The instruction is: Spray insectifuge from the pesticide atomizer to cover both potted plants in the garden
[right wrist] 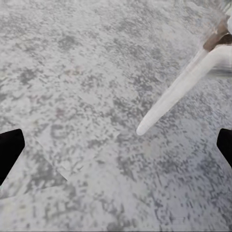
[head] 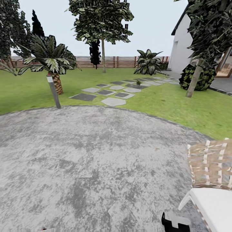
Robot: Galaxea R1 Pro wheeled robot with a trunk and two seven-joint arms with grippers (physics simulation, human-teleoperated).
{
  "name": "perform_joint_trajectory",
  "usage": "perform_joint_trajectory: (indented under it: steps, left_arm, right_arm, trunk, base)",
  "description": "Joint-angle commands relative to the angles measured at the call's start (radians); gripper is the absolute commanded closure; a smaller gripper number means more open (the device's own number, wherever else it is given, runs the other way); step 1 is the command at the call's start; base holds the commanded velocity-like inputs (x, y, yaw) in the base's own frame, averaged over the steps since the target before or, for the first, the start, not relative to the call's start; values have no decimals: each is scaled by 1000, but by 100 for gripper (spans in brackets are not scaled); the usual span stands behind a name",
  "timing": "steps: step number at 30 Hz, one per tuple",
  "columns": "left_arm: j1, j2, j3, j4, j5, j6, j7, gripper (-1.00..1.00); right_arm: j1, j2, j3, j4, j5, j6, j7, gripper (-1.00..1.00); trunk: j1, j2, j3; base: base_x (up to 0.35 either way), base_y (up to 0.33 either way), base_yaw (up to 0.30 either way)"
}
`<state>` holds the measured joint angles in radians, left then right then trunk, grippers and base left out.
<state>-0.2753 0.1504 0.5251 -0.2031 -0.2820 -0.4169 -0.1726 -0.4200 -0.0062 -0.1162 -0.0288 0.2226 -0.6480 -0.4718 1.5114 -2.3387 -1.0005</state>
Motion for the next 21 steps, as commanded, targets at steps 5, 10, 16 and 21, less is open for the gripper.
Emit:
perform_joint_trajectory:
  steps: [5, 10, 16, 21]
  left_arm:
    - [-1, 0, 9, 1, -7, -3, -5, 100]
    - [-1, 0, 9, 1, -7, -3, -5, 100]
    - [-1, 0, 9, 1, -7, -2, -5, 100]
    - [-1, 0, 9, 1, -7, -2, -5, 100]
  right_arm:
    - [-1, 2, -8, 1, 11, -2, -3, -100]
    - [0, 3, -7, 1, 11, -2, -3, -100]
    - [0, 5, -8, 1, 10, -2, -4, -100]
    - [0, 6, -8, 1, 9, -2, -4, -100]
  trunk:
    - [0, 0, -1]
    - [0, 0, -1]
    - [0, 0, -1]
    - [0, 0, -1]
  base:
    - [340, 0, 0]
    - [340, 0, 0]
    - [340, 0, 0]
    - [340, 0, 0]
